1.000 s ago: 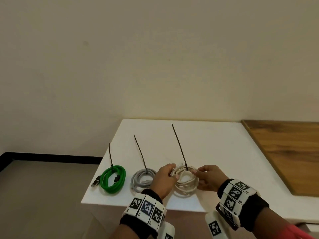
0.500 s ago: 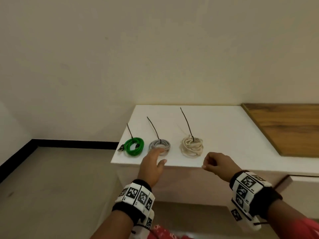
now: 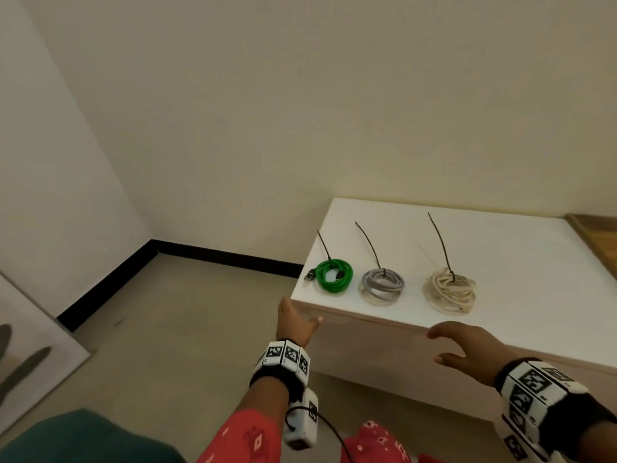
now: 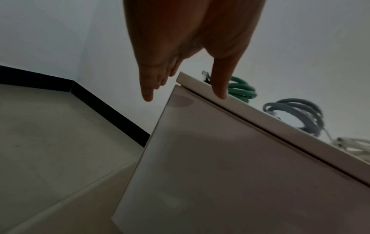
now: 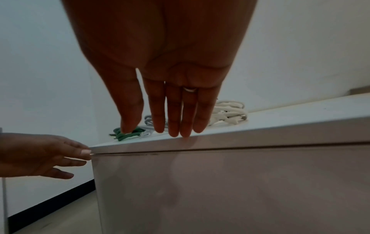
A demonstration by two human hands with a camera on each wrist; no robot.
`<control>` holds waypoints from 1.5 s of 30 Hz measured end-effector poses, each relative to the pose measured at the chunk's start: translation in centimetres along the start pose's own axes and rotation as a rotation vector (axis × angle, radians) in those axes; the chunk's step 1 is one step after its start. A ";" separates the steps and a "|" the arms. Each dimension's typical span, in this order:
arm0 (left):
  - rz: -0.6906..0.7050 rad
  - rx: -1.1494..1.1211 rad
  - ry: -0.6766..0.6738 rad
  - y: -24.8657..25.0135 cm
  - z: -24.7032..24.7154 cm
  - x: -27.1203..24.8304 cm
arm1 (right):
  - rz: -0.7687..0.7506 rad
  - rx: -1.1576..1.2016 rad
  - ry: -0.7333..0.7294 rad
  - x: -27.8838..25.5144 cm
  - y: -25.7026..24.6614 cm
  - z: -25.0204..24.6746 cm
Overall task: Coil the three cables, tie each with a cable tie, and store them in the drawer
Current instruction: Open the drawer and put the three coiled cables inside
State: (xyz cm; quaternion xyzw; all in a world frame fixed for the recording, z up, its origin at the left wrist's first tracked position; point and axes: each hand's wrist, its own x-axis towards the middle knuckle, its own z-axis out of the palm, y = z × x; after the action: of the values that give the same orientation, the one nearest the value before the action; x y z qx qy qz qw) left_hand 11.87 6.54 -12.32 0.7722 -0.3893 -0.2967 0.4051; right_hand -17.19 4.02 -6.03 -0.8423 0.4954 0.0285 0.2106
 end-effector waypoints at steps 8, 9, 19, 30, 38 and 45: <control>-0.072 -0.198 -0.005 -1.9 0.7 1.7 | -0.003 0.115 -0.037 1.1 2.6 0.9; -0.067 -0.210 -0.002 -2.0 0.6 1.6 | 0.005 0.133 -0.020 1.2 3.1 1.1; -0.048 0.152 -0.012 -1.3 -1.5 2.4 | 0.164 0.180 0.053 -1.7 4.7 -0.2; 0.185 0.811 -0.559 2.9 -1.1 -4.1 | 0.350 0.128 -0.226 -6.0 6.7 -0.3; 0.067 0.953 -0.696 3.4 -1.7 -7.3 | 0.425 0.267 -0.388 -9.3 7.4 1.0; -0.042 0.946 -0.743 3.1 -2.3 -8.7 | 0.482 0.272 -0.430 -10.1 7.0 2.4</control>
State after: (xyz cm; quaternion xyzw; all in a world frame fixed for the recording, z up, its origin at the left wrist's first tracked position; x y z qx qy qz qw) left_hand 7.98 13.62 -7.27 0.7208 -0.5792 -0.3493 -0.1513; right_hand -27.85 10.35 -7.87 -0.6403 0.6234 0.1880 0.4075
